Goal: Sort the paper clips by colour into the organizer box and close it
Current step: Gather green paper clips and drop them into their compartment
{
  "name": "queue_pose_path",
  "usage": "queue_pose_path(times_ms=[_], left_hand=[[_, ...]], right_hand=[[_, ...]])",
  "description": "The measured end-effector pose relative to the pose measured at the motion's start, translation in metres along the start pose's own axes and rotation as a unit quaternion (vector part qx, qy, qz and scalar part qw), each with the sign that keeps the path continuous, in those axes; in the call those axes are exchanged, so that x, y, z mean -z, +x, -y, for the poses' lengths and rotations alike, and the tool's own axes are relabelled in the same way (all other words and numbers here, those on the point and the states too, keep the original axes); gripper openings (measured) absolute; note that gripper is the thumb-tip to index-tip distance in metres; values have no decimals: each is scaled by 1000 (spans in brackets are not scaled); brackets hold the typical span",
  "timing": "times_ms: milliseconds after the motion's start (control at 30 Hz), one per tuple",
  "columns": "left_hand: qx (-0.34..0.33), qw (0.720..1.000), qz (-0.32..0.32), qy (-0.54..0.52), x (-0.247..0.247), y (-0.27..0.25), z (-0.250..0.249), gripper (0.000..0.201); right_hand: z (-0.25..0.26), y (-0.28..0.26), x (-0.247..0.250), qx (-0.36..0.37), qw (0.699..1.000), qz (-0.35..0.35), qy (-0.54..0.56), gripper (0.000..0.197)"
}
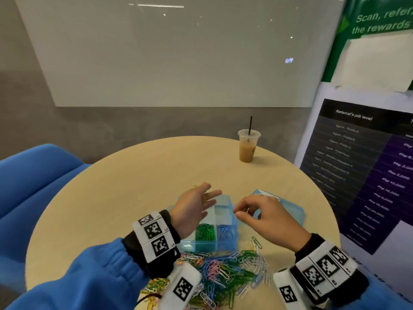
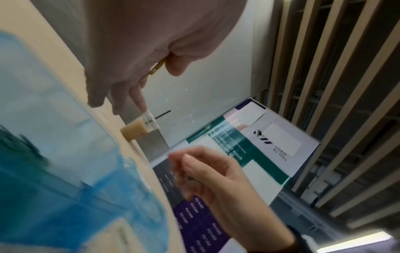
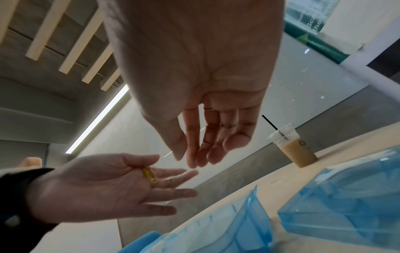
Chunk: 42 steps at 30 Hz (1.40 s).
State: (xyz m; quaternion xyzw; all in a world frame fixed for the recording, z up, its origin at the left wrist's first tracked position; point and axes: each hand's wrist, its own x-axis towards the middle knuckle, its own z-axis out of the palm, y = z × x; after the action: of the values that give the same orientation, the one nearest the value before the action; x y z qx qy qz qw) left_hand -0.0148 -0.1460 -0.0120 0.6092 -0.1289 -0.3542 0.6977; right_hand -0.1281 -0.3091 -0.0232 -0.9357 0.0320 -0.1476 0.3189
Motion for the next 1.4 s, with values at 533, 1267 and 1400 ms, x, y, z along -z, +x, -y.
queue_pose_path(times_ms=[533, 1267, 1400], left_hand=[[-24, 996, -41, 76, 62, -11, 0, 26], [-51, 602, 152, 782, 79, -20, 7, 42], [-39, 566, 147, 810, 82, -11, 15, 46]], right_hand=[[1, -5, -8, 6, 999, 47, 20, 12], [2, -16, -20, 4, 988, 152, -3, 12], [3, -16, -21, 3, 986, 168, 4, 12]])
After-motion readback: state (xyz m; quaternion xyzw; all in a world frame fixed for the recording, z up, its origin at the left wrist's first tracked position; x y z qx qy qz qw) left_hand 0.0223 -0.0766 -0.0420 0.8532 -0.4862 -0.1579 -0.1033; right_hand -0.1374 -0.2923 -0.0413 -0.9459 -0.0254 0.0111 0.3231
